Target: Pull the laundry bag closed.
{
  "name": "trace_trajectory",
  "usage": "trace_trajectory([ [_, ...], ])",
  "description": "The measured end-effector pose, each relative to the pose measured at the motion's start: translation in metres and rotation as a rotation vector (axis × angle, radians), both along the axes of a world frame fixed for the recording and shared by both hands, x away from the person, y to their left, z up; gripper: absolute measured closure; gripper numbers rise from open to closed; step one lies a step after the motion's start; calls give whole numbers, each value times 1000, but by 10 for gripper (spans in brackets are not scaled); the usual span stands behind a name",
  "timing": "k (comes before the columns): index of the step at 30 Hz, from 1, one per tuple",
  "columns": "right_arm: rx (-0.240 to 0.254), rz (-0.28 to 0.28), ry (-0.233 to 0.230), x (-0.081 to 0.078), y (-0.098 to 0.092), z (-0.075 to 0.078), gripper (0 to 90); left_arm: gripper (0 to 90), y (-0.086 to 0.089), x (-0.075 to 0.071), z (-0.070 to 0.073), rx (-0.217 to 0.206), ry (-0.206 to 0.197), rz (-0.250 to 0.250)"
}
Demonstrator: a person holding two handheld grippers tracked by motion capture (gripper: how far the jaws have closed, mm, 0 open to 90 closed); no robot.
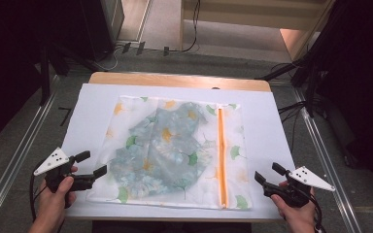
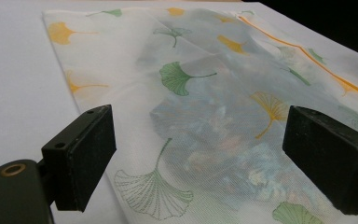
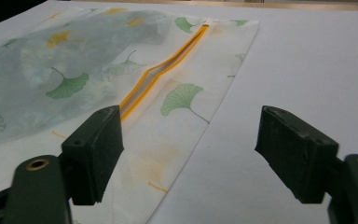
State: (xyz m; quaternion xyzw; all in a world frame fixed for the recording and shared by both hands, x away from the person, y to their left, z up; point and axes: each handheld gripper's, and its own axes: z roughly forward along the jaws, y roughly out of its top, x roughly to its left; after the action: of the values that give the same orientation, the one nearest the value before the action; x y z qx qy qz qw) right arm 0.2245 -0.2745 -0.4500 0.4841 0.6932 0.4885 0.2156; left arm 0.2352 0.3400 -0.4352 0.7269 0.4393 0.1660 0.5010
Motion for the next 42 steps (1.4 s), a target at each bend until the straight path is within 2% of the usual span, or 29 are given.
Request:
trace_trajectory([
  [5,-1,-2,7,0,4,1,321,93,-10,0,2,-9,-6,-8],
  [8,2,-18,2,-1,6,3,370,176,-21,-2,3,11,-2,15],
  [9,3,-15,0,-2,7,4,398,229,-25,-3,4,21,-9,29],
  [10,13,4,10,-2,9,4,542,407,-28,-4,4,19,-10,32],
  [11,13,4,10,-2,9,4,542,407,-30,-4,4,6,-3,21],
  [12,20,19,11,-2,9,4,566,487,-32,-4,5,-20,5,-3],
  [13,28,38,14,-2,11,3,595,606,-36,-4,5,-33,14,-29],
  [14,26,49,14,-2,13,3,616,606,-39,-4,5,-35,18,-43],
  [16,1,49,18,-2,19,3,645,751,-49,-4,6,-19,31,-47],
  [17,1,49,18,-2,19,3,645,751,-53,-4,6,-22,42,-52],
  [18,8,52,12,-2,23,2,655,817,-59,-3,5,-29,53,-58],
  [20,8,46,13,-2,24,2,673,849,-67,-1,5,-34,63,-78],
  [22,36,69,25,-2,26,3,686,900,-79,-1,3,-3,63,-107],
  [23,42,76,19,-3,28,4,702,900,-83,-1,3,5,67,-119],
  [24,7,51,20,-4,30,5,723,900,-89,0,1,15,74,-140],
  [26,12,52,24,-4,31,6,749,900,-98,0,-1,18,89,-157],
  [28,36,85,42,-4,32,5,831,900,-106,1,-2,16,102,-180],
  [30,67,144,83,-3,32,2,894,900,-114,2,-4,19,111,-199],
  [35,42,148,137,-1,38,-1,900,900,-139,4,-9,26,134,-246],
  [37,33,160,138,-2,40,0,900,900,-154,3,-10,31,152,-282],
  [42,20,251,164,-8,48,-1,900,900,-194,2,-15,34,192,-364],
])
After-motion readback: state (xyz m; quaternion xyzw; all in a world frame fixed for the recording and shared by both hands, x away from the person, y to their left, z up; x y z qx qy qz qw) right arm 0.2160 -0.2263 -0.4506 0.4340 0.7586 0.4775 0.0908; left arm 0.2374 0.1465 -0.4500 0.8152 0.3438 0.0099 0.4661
